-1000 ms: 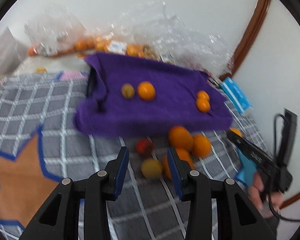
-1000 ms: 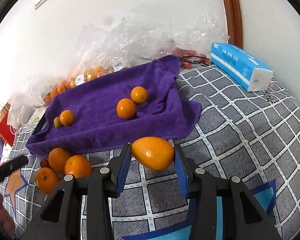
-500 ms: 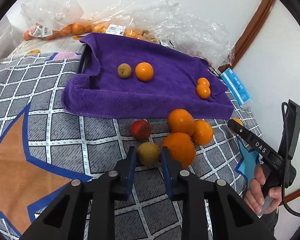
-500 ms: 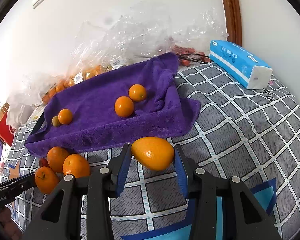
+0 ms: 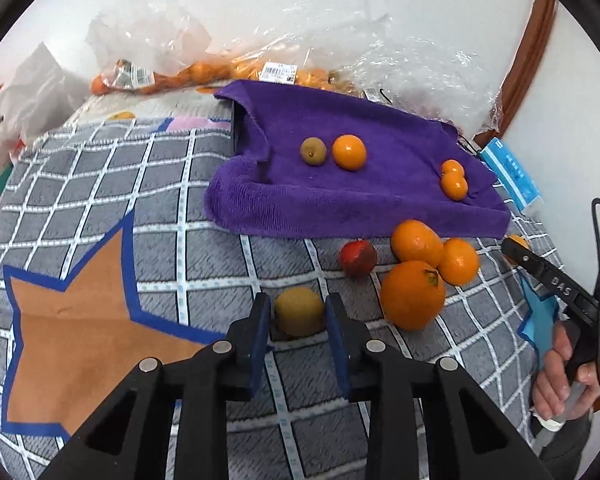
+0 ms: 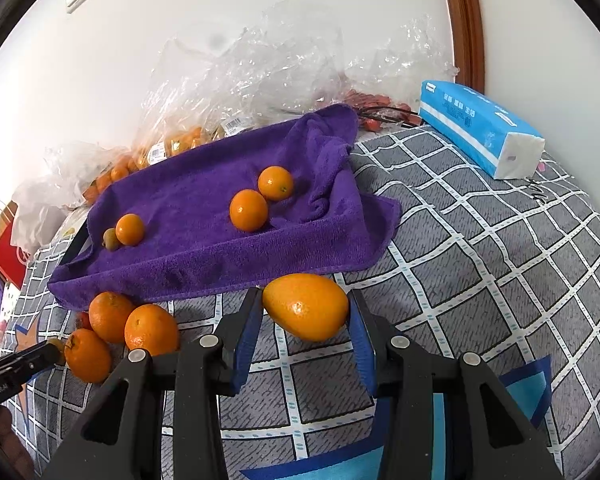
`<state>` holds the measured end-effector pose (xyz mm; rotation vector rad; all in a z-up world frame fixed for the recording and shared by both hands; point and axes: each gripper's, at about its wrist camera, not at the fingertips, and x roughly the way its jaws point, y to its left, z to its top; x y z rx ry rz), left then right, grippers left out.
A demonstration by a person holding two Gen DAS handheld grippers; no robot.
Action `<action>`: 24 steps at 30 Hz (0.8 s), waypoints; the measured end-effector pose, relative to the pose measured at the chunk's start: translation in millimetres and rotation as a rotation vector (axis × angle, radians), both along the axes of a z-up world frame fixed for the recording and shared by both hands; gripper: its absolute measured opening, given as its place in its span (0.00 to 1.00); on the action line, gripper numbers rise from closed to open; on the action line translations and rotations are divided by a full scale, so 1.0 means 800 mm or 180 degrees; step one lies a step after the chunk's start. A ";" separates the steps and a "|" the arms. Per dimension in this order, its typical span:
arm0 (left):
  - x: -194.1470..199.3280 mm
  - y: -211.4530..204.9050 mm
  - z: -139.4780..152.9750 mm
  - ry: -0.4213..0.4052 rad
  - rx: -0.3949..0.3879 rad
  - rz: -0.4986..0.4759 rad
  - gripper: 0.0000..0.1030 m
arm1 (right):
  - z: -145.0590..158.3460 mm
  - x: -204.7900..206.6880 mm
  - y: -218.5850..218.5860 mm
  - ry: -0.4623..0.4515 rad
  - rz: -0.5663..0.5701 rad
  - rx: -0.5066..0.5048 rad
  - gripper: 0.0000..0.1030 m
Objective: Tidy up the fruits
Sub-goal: 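Lift both held fruits up off the bed cover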
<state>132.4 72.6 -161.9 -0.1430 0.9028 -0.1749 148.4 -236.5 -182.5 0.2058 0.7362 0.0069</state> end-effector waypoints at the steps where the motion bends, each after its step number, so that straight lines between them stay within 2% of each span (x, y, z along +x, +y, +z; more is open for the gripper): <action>1: 0.001 -0.002 -0.002 -0.0027 0.0036 0.0015 0.29 | 0.000 -0.001 0.000 -0.0008 -0.0003 -0.0004 0.41; 3: 0.006 -0.007 -0.010 0.0003 0.0130 0.0047 0.29 | 0.001 -0.001 0.000 -0.0018 0.0006 0.0000 0.41; 8: 0.002 -0.011 -0.011 -0.0110 0.0241 0.0039 0.28 | 0.001 -0.001 -0.001 0.0005 0.0002 0.0026 0.41; 17: 0.000 0.013 -0.014 -0.0107 -0.0195 0.0070 0.26 | 0.001 0.001 0.005 0.0006 0.0043 -0.0010 0.41; 20: -0.001 0.014 -0.014 -0.0109 -0.0217 0.0099 0.26 | 0.001 0.001 0.005 0.0003 0.0044 -0.0017 0.41; 24: -0.001 0.007 -0.013 -0.0108 -0.0105 0.0097 0.26 | 0.002 0.000 0.005 -0.0016 0.0045 -0.0020 0.41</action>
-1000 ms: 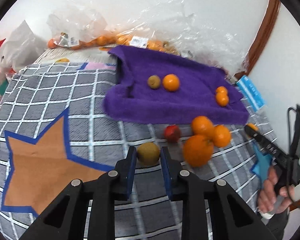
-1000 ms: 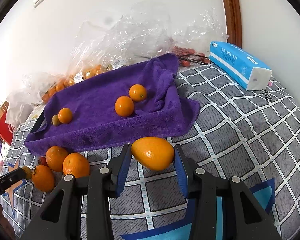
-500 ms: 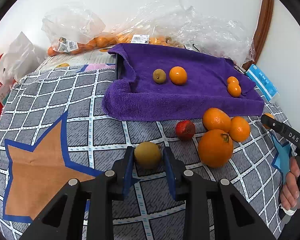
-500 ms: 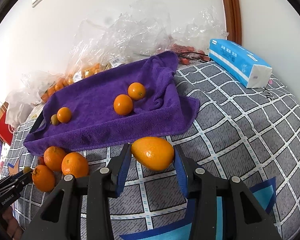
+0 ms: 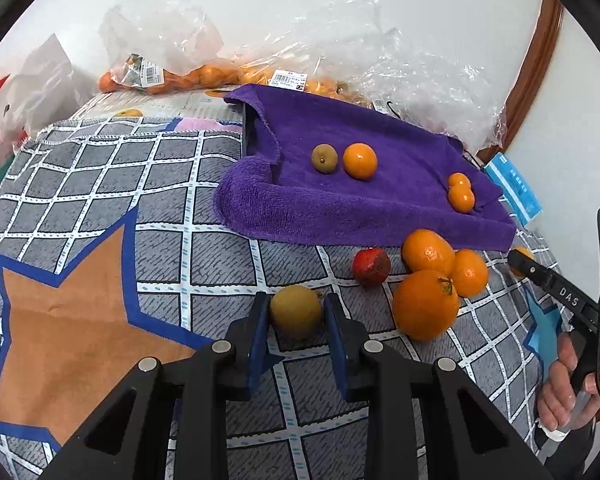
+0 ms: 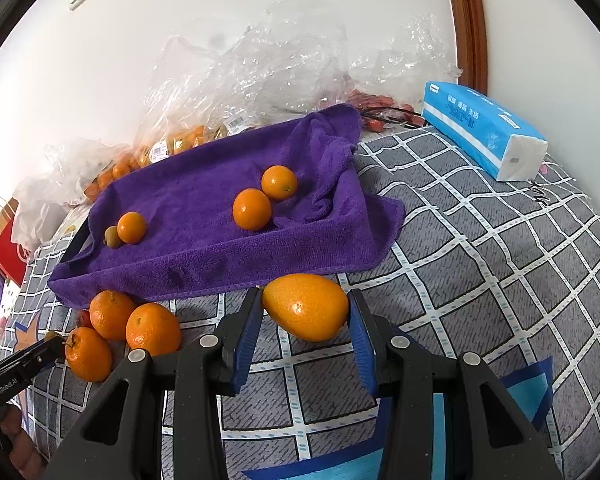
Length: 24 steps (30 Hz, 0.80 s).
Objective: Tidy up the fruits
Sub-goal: 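Lift both held fruits up off the bed cover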
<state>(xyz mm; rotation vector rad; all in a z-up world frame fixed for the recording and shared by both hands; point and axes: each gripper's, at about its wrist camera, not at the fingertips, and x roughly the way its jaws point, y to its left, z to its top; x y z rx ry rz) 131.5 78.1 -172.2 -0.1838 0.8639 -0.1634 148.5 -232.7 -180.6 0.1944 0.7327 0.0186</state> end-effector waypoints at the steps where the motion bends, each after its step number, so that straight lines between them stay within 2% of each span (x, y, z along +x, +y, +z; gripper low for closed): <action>1: 0.000 -0.001 0.000 0.0002 0.0020 -0.0003 0.26 | 0.000 0.000 0.000 0.0006 0.0005 -0.0002 0.41; 14: 0.000 0.000 -0.001 -0.0007 0.0007 -0.0013 0.26 | 0.000 0.000 0.001 0.0001 0.0023 -0.0039 0.41; 20: -0.007 0.007 0.003 -0.0094 -0.0092 0.0025 0.26 | 0.004 -0.004 0.002 -0.0060 0.0036 -0.0067 0.41; 24: -0.011 0.005 0.007 -0.0173 -0.0069 0.0009 0.26 | 0.007 -0.007 0.006 -0.0106 0.0068 -0.0102 0.41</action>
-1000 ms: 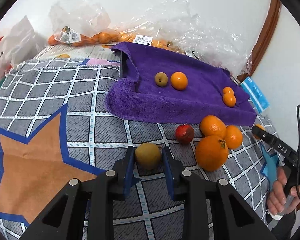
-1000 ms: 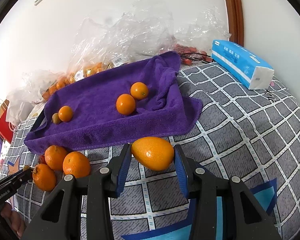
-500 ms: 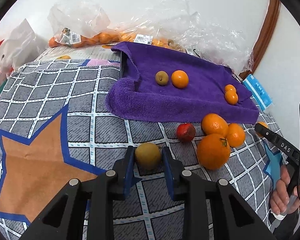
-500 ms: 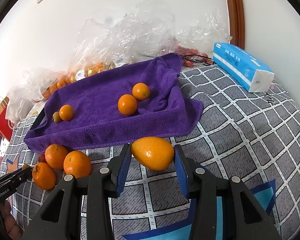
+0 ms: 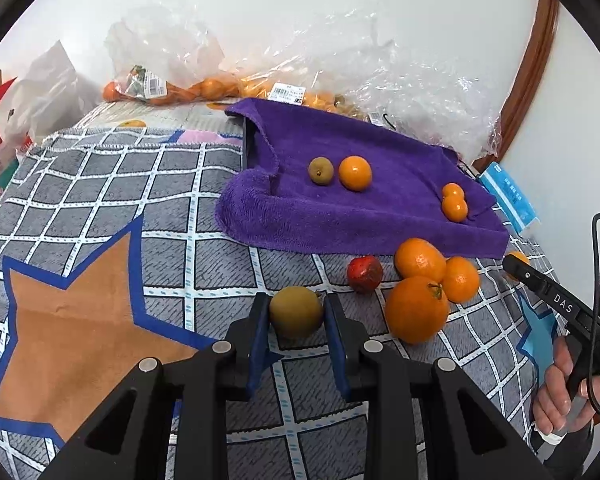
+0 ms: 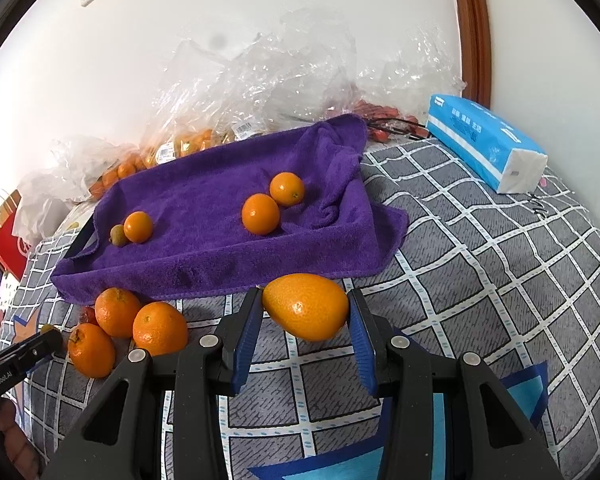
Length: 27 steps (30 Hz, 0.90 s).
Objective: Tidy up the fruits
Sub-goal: 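Lift both held fruits up off the bed cover, then carry both held fruits over the purple towel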
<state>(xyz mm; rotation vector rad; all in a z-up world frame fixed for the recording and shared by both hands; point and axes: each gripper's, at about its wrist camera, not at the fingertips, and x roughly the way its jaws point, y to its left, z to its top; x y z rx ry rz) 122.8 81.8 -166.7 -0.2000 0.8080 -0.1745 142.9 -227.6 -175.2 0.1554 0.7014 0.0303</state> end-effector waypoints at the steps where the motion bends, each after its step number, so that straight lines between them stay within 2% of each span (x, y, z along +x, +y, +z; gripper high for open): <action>1: -0.001 -0.001 0.001 -0.0016 0.0009 -0.0010 0.26 | 0.001 0.000 0.001 -0.0013 0.0009 -0.0005 0.41; 13: -0.010 0.000 0.009 -0.0185 0.0005 0.0008 0.26 | 0.009 -0.013 0.010 -0.0164 0.0083 -0.0064 0.41; 23: -0.010 0.011 0.010 -0.0138 -0.0055 0.0170 0.26 | 0.012 -0.015 0.014 -0.0198 0.0150 -0.0044 0.41; 27: -0.018 0.012 0.013 -0.0042 -0.0179 0.0154 0.26 | 0.015 -0.020 0.017 -0.0251 0.0193 -0.0073 0.41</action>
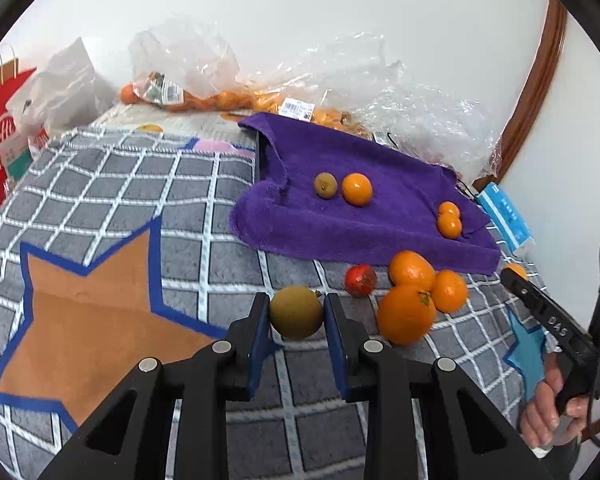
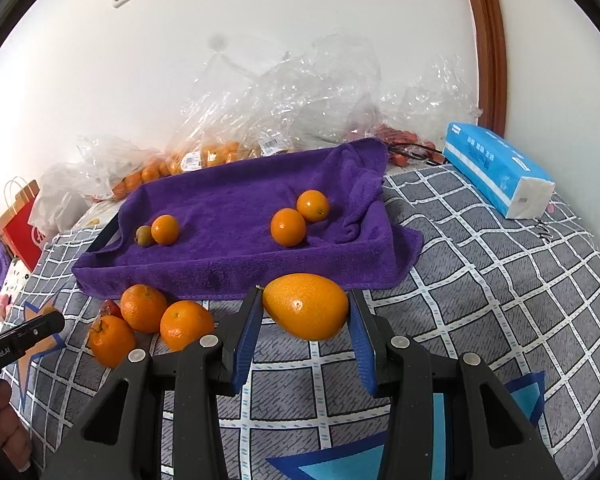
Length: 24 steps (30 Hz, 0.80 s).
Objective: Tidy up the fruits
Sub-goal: 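Carry both held fruits over the purple towel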
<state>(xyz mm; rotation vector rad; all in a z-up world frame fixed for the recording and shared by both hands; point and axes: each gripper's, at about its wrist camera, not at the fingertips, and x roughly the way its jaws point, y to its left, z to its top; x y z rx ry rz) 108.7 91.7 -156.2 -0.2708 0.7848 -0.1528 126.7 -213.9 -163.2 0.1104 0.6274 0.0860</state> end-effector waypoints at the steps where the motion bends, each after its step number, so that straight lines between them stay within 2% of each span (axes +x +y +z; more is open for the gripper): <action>1: -0.002 0.000 0.002 0.0011 -0.0005 -0.0004 0.26 | 0.001 0.000 0.002 -0.0016 0.0020 -0.0009 0.41; 6: -0.011 0.000 0.026 -0.0082 0.0022 -0.0014 0.26 | 0.006 -0.001 0.013 -0.0017 0.0155 -0.0076 0.41; 11: -0.005 -0.001 0.059 -0.0240 0.0005 -0.0027 0.26 | 0.027 -0.004 0.021 -0.0058 0.0289 -0.0032 0.41; 14: 0.001 -0.002 0.075 -0.0354 0.0051 -0.0035 0.26 | 0.047 -0.004 0.026 -0.0139 0.0286 -0.0141 0.41; 18: 0.014 0.003 0.098 -0.0519 0.0123 -0.0001 0.26 | 0.075 -0.001 0.027 -0.0217 0.0343 -0.0130 0.41; 24: 0.041 0.004 0.117 -0.0649 0.0025 0.0018 0.26 | 0.113 0.019 0.031 -0.0378 0.0367 -0.0166 0.41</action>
